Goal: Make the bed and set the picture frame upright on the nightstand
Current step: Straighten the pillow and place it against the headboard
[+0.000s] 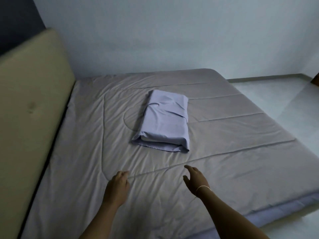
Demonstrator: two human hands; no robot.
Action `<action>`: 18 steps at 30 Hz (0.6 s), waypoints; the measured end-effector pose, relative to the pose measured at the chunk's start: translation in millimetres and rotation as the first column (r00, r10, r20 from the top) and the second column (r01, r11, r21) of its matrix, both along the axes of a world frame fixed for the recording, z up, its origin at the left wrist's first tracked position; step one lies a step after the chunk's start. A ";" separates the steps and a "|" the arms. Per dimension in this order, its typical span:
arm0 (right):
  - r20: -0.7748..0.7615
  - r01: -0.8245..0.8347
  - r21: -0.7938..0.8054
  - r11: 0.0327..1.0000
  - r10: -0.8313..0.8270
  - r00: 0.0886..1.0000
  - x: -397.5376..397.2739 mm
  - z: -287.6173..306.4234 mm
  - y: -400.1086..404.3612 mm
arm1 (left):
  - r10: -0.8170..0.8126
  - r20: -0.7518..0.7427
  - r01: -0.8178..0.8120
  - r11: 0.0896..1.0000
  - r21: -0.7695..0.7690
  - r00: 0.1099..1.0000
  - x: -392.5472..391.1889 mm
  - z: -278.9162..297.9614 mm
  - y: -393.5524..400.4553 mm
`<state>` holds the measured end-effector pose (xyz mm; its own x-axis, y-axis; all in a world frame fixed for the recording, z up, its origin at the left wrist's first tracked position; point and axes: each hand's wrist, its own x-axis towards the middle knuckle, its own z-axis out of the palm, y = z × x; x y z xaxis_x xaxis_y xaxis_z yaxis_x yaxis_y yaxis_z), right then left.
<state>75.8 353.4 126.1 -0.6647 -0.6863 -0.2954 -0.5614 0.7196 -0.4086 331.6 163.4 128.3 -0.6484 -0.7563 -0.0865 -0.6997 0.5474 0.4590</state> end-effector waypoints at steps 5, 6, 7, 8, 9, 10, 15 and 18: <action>0.040 -0.086 0.040 0.996 0.084 0.996 -76.0 -33.1 3.0 | 0.085 0.036 -0.087 0.994 0.062 0.996 -67.6 -35.7 39.2; 0.047 -0.097 0.050 0.994 0.095 0.994 -90.4 -40.8 1.3 | 0.089 0.051 -0.092 0.993 0.069 0.995 -79.4 -44.7 46.4; 0.059 -0.106 0.062 0.993 0.102 0.993 -103.6 -49.7 -0.8 | 0.092 0.063 -0.097 0.992 0.076 0.994 -90.4 -53.3 52.9; 0.069 -0.107 0.067 0.992 0.103 0.992 -114.4 -57.8 -3.5 | 0.090 0.072 -0.096 0.992 0.080 0.993 -100.1 -59.5 58.6; 0.074 -0.108 0.061 0.992 0.103 0.992 -121.3 -62.8 -6.4 | 0.083 0.071 -0.088 0.993 0.080 0.994 -107.1 -62.9 62.2; 0.080 -0.115 0.050 0.992 0.111 0.991 -129.9 -70.4 -10.7 | 0.081 0.071 -0.086 0.994 0.073 0.994 -116.6 -67.4 62.8; 0.114 -0.117 -0.019 0.993 0.118 0.986 -157.6 -97.8 -37.5 | 0.057 0.055 -0.057 0.998 0.007 0.997 -159.9 -79.2 40.5; 0.148 -0.063 -0.074 0.995 0.073 0.986 -162.6 -110.8 -48.7 | 0.045 0.023 -0.044 0.999 -0.029 0.999 -181.7 -94.7 16.8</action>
<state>-86.8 304.7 15.3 -0.5677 -0.7503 -0.3390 -0.5364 0.6494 -0.5390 149.9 180.2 33.6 -0.6122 -0.7867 -0.0794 -0.7343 0.5284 0.4261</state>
